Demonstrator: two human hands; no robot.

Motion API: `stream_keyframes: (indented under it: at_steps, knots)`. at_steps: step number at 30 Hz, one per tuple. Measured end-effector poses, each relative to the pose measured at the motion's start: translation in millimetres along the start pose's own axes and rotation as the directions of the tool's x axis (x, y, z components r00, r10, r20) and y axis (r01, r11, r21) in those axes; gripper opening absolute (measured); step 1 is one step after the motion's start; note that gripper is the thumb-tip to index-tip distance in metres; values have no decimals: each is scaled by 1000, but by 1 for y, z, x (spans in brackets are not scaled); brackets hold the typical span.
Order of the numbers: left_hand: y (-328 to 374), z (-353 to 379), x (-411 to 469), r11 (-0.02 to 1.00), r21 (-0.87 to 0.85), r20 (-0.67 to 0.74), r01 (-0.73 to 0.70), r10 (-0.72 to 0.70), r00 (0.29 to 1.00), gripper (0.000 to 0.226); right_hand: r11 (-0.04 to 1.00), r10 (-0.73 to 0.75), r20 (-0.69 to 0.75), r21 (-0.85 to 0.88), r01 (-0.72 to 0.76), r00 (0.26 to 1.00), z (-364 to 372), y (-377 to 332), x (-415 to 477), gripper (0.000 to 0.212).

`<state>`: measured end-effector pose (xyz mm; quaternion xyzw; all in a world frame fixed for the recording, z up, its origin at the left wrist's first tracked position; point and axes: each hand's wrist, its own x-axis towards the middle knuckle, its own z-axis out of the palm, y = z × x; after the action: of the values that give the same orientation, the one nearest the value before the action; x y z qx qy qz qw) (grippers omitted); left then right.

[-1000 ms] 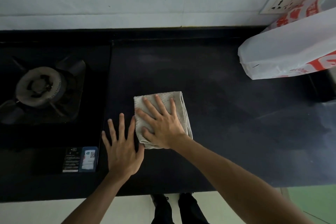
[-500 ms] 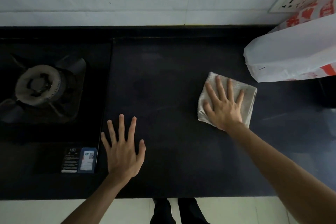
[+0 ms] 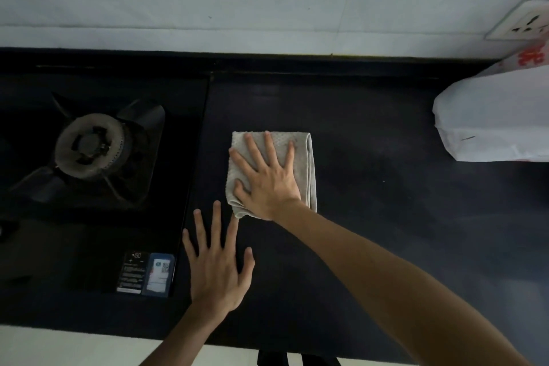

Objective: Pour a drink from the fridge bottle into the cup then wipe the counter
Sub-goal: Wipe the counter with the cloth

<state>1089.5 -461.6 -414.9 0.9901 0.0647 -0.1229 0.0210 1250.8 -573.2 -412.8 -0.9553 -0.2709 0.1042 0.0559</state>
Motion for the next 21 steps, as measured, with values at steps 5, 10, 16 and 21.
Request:
stream_keyframes:
  at_steps: [5, 10, 16, 21]
  knots:
    - [2, -4, 1, 1000, -17, 20, 22, -22, 1000, 76, 1000, -15, -14, 7, 15, 1000, -5, 0, 42, 68]
    - [2, -4, -1, 999, -47, 24, 25, -24, 999, 77, 1000, -18, -14, 3, 19, 1000, -12, 10, 86, 68]
    - [2, -3, -2, 998, -63, 15, 25, -25, 1000, 79, 999, 34, -6, 16, -34, 999, -25, 21, 135, 68]
    - [-1, 2, -1, 997, -80, 1, 25, -25, 1000, 80, 999, 51, -7, 3, -51, 999, -30, 26, 154, 67]
